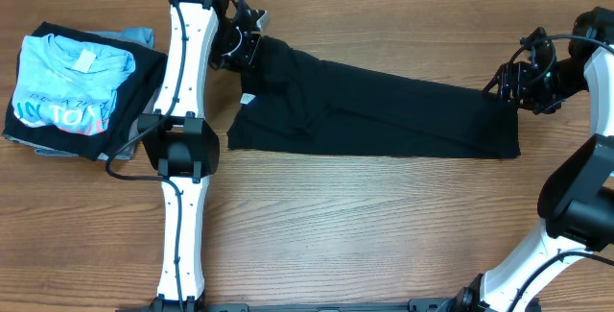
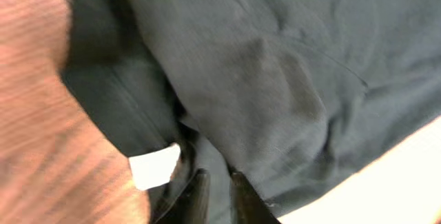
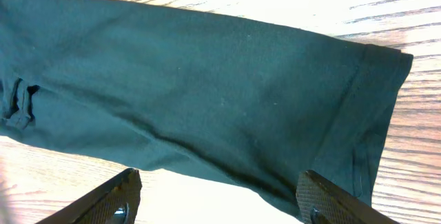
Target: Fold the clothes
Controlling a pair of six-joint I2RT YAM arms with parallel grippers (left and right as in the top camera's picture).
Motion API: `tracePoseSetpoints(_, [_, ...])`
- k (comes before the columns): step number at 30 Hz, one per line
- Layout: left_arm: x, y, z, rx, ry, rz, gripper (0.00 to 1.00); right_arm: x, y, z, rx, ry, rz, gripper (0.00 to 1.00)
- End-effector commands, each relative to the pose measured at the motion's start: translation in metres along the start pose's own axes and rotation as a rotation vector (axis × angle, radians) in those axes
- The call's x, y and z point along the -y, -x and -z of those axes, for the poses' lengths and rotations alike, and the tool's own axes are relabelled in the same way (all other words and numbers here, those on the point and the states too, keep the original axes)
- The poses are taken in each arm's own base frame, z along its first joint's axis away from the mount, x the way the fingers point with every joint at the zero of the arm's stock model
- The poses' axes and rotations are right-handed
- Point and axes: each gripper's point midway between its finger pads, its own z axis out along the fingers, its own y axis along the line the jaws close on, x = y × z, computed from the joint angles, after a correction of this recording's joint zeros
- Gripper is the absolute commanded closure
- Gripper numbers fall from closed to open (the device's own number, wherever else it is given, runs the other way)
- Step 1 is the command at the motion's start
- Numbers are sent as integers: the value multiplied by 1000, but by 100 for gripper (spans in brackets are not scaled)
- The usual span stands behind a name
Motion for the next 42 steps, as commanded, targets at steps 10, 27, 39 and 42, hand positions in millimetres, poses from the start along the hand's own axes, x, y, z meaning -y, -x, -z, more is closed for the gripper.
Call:
tracePoseSetpoints(10, [2, 13, 4, 68, -21, -412, 18, -3, 4, 6, 16, 5, 5, 23])
tracePoseSetpoints(27, [-16, -10, -32, 81, -260, -523, 27, -3, 4, 6, 19, 4, 6, 24])
tracePoseSetpoints(39, [-14, 15, -48, 164, -234, -531, 25, -3, 3, 6, 14, 6, 3, 24])
tracePoseSetpoints(42, [-6, 20, -55, 169, -231, -551, 22, -3, 3, 6, 12, 6, 2, 23])
